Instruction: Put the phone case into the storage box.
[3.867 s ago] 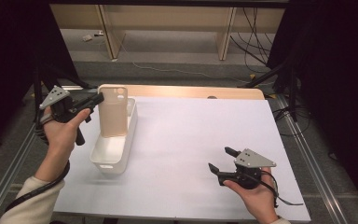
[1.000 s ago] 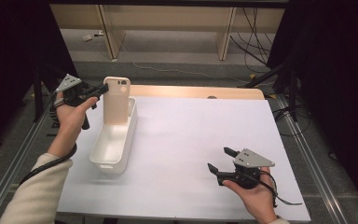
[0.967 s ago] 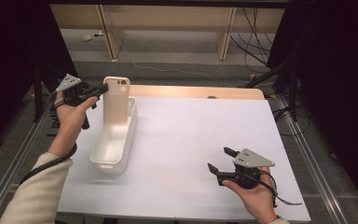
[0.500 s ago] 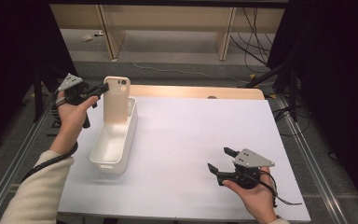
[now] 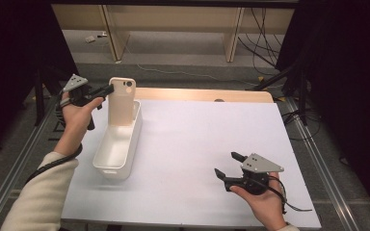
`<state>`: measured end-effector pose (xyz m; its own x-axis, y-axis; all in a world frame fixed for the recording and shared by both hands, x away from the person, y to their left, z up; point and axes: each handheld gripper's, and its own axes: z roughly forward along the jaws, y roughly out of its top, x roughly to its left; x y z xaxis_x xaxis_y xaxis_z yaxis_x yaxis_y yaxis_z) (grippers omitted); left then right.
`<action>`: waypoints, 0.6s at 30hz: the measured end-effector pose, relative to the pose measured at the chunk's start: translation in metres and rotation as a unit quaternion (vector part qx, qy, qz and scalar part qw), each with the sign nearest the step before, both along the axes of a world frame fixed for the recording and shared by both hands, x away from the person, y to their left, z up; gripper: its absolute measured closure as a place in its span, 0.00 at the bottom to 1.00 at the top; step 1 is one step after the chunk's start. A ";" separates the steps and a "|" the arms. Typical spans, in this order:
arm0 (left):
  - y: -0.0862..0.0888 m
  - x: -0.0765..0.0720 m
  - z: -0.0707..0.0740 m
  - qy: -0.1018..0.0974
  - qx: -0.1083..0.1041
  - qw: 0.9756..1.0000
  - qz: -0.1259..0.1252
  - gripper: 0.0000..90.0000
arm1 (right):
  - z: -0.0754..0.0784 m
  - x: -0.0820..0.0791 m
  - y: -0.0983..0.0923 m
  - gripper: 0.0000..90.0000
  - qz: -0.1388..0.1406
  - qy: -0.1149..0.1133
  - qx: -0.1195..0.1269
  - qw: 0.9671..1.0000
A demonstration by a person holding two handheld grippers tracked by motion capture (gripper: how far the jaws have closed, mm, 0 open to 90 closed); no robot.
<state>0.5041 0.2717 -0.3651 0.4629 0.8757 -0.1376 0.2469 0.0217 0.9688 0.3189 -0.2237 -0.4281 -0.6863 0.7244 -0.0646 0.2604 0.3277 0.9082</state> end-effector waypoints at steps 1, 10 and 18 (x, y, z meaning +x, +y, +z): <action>0.000 0.000 0.000 0.000 0.000 1.000 0.000 0.92 | 0.000 0.000 0.000 0.25 0.000 0.000 0.001 1.000; -0.002 0.005 -0.003 0.006 0.001 1.000 0.000 0.92 | 0.001 -0.001 0.000 0.25 0.001 0.010 0.001 1.000; -0.003 0.010 -0.005 0.010 0.003 1.000 0.002 0.92 | 0.000 0.000 -0.001 0.25 0.000 0.002 0.000 1.000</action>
